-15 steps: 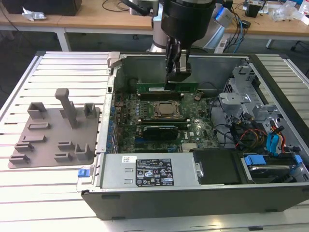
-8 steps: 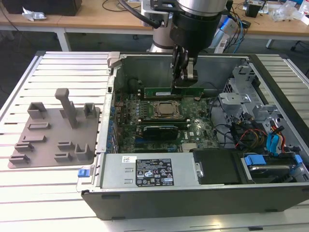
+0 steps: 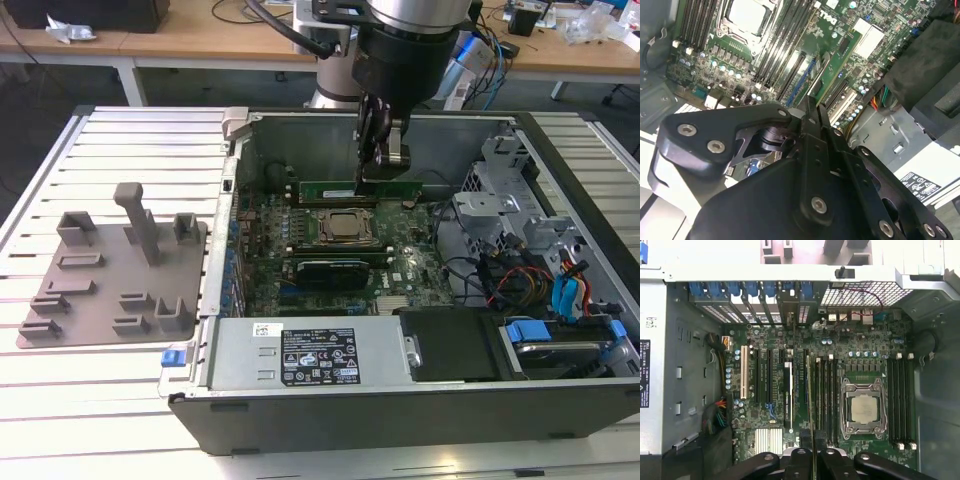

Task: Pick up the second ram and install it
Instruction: 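Insert the second ram into the second slot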

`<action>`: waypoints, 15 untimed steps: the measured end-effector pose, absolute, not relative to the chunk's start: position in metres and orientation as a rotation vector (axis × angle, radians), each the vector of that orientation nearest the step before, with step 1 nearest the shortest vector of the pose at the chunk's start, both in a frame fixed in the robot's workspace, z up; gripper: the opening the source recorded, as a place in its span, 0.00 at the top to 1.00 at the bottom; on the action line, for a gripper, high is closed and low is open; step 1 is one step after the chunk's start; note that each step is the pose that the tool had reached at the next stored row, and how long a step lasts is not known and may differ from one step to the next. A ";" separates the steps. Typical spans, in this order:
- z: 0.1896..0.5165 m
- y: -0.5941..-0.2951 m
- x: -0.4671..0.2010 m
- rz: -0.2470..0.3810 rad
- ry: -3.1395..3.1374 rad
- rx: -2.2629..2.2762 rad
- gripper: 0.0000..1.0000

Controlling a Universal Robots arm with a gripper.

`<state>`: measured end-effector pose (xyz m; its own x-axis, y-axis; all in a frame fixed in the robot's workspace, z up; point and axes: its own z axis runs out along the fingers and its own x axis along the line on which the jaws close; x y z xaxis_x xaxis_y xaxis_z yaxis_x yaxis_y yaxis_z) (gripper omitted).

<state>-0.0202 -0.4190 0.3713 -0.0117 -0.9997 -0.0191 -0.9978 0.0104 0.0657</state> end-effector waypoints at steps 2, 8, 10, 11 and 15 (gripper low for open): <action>0.371 -0.419 -0.020 -0.093 -2.209 2.185 0.87; 0.359 -0.415 -0.019 -0.094 -2.209 2.185 0.87; 0.357 -0.414 -0.019 -0.094 -2.210 2.185 0.87; 0.351 -0.413 -0.017 -0.094 -2.209 2.185 0.87; 0.340 -0.410 -0.014 -0.096 -2.208 2.184 0.87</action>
